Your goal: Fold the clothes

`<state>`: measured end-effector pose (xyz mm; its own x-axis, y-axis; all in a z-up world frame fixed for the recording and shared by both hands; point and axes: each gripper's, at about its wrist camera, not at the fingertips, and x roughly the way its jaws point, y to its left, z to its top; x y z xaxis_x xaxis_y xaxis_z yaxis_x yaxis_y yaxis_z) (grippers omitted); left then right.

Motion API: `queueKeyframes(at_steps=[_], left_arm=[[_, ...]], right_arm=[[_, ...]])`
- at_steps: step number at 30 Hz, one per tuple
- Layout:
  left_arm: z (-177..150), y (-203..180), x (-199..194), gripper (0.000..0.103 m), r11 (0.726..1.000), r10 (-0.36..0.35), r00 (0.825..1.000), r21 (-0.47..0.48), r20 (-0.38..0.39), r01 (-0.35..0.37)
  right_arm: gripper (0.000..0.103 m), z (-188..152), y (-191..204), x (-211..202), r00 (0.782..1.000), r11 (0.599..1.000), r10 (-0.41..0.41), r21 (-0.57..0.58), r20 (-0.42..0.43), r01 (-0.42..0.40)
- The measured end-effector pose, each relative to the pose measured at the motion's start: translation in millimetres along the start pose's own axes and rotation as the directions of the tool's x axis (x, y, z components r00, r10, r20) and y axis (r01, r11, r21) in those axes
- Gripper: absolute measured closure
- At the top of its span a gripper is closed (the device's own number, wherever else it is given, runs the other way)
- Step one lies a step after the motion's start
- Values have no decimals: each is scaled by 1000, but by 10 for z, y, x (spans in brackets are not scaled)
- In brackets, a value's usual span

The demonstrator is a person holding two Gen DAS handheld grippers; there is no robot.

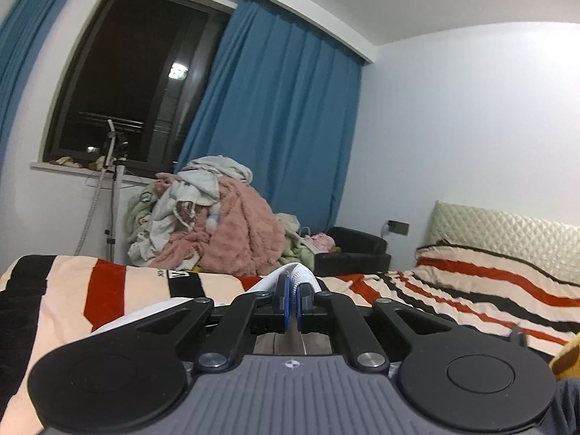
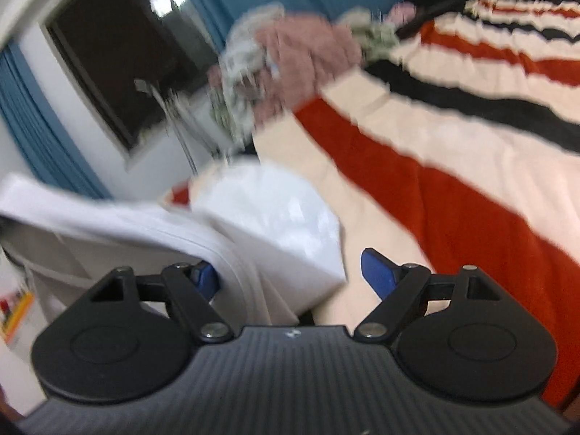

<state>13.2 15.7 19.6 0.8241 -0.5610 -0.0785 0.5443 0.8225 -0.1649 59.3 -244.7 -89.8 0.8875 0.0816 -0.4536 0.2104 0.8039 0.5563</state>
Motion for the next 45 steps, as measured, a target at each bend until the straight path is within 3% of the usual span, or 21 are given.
queueKeyframes(at_steps=[3,5,10,13,15,18,22,25,27,29,31,32,34,36,39,41,45], left_arm=[[12,50,-33,99,1000,19,1000,-20,1,-19],[21,83,-53,100,999,32,999,-32,0,-32],[16,157,-164,100,996,72,997,-50,5,-71],[46,201,-243,100,995,76,997,-68,24,-74],[73,293,-255,100,993,54,998,-102,23,-52],[91,472,-253,100,984,66,998,-164,14,-63],[132,614,-311,100,975,97,995,-204,31,-89],[161,684,-364,100,966,118,992,-235,42,-105],[178,685,-379,100,965,129,991,-236,33,-117],[184,656,-358,100,966,133,991,-228,23,-125],[190,625,-337,100,967,139,990,-219,14,-133],[186,602,-320,100,968,146,989,-209,7,-141],[172,536,-291,99,973,154,988,-170,-9,-154],[126,495,-255,99,976,145,989,-157,-40,-150],[37,457,-232,99,973,117,985,-182,-126,-139],[-60,441,-250,99,967,89,979,-222,-183,-129],[-245,442,-239,98,955,91,954,-247,-286,-165]], right_arm=[[22,-76,-64,128,994,1000,-3,26,-110,5],[20,-107,-86,190,989,999,-48,10,-141,50],[20,31,-30,-5,990,990,-140,-35,11,140],[20,306,20,-159,986,990,-137,-11,94,139],[20,566,155,-194,983,989,-127,-53,135,135],[20,1016,489,-227,973,971,-86,-199,216,131],[20,1350,888,-204,961,892,7,-436,277,119],[20,1192,822,-32,973,824,-16,-548,228,142],[20,968,583,209,995,823,-67,-561,70,95],[21,709,271,449,983,841,-140,-539,-119,55],[21,563,44,554,957,879,-194,-471,-215,72],[21,571,-10,526,959,893,-194,-441,-207,86],[21,714,15,353,975,899,-208,-408,-75,160],[21,858,53,132,975,905,-203,-362,90,222],[21,948,78,-160,945,906,-146,-343,291,246],[21,954,73,-251,932,903,-134,-347,336,255],[21,948,69,-282,934,904,-115,-353,339,240]])
